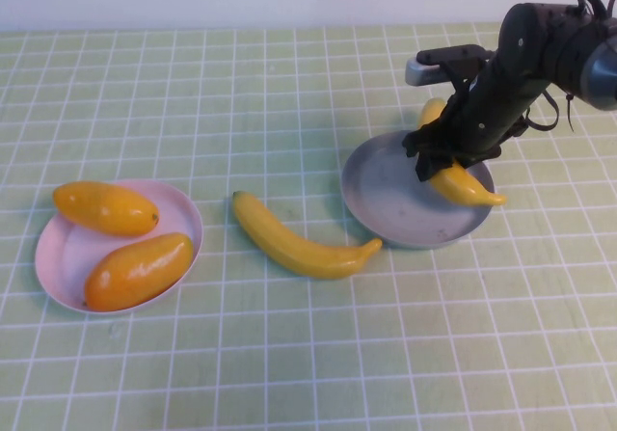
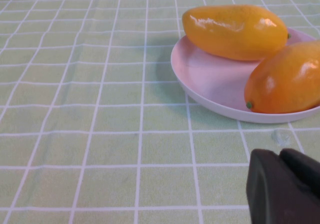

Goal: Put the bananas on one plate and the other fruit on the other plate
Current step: Put another type of fruit in the right plate

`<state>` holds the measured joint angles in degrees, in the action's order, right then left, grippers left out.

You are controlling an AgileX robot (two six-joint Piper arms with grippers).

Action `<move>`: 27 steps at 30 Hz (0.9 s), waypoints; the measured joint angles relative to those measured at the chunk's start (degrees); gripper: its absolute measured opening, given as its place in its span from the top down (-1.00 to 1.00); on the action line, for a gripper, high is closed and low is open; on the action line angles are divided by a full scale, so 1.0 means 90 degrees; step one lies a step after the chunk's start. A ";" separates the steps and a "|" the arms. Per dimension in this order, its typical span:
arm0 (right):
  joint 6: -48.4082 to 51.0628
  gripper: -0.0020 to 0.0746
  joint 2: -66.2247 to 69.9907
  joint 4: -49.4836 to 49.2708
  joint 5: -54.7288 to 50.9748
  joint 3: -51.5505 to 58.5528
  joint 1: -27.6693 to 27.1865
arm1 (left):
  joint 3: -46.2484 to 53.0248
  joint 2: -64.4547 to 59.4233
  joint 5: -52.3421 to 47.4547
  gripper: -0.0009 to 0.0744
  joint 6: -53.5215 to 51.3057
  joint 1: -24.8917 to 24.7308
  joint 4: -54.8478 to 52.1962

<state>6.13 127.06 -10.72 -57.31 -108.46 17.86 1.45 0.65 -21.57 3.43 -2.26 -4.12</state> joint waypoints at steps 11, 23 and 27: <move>-0.0169 -0.23 0.0063 0.0076 -0.0591 -0.0412 0.0025 | 0.0000 0.0000 0.0000 0.97 0.0000 0.0000 0.0000; 0.1122 -0.23 0.0063 -0.0891 -0.1432 -0.2113 0.0509 | 0.0000 0.0000 0.0000 0.97 0.0000 0.0000 0.0000; 0.1710 -0.23 0.0063 -0.0955 -0.1476 -0.2129 0.1241 | 0.0000 0.0000 0.0000 0.97 0.0000 0.0000 0.0000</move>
<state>21.52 127.63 -19.31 -70.59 -127.62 29.03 1.45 0.65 -21.57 3.43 -2.26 -4.12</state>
